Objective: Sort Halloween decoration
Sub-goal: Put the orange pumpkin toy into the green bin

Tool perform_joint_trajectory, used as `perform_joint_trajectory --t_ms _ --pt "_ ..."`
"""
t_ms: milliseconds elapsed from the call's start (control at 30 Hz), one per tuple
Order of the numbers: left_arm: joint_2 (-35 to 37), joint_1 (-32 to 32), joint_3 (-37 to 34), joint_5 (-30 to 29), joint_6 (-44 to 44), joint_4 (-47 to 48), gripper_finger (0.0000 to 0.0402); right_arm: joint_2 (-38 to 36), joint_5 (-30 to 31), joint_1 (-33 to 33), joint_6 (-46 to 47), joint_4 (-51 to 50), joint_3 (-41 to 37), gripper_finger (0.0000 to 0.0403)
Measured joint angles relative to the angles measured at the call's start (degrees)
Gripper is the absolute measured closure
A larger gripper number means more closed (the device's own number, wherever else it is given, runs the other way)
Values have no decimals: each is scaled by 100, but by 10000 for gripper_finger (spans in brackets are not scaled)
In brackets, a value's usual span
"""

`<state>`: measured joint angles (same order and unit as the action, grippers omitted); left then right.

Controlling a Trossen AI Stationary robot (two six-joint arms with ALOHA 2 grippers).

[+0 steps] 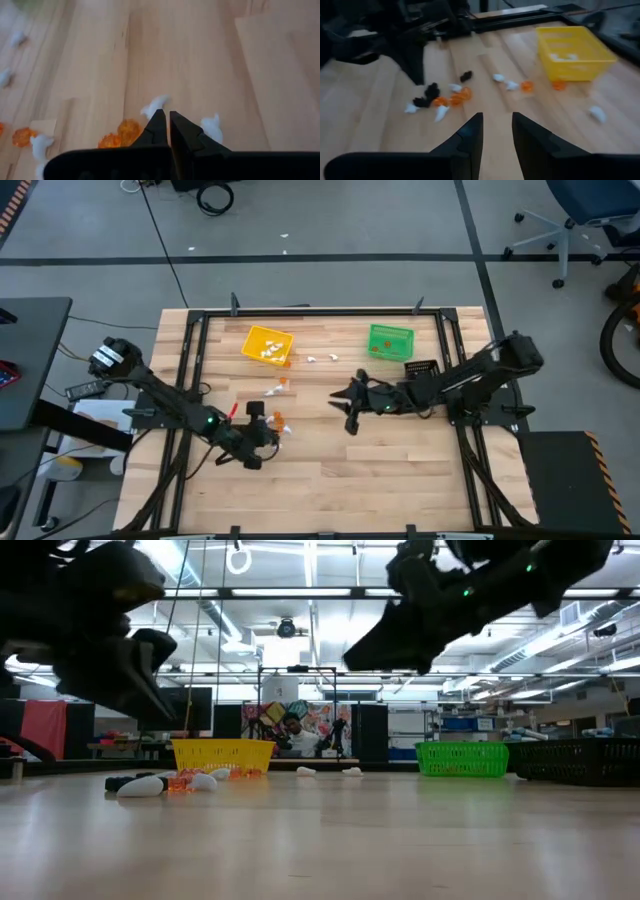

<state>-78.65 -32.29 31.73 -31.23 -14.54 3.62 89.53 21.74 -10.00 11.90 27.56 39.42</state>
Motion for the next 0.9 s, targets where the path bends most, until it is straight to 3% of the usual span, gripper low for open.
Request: perform_joint_trajectory --t_ms 100,433,600,733,900 --pt "0 -90 0 -81 -30 192 402 457 -156 100 -11 378 79 295" --pt "0 93 0 -37 188 768 402 1685 -793 426 -617 227 1181 295" --pt "0 251 2 72 184 940 402 1760 -845 538 -929 32 1427 295" --pt "0 492 17 314 292 1053 397 1728 -1279 687 -869 24 1434 292" --pt "0 946 20 782 452 1193 363 1727 -1711 802 -867 51 1434 281"
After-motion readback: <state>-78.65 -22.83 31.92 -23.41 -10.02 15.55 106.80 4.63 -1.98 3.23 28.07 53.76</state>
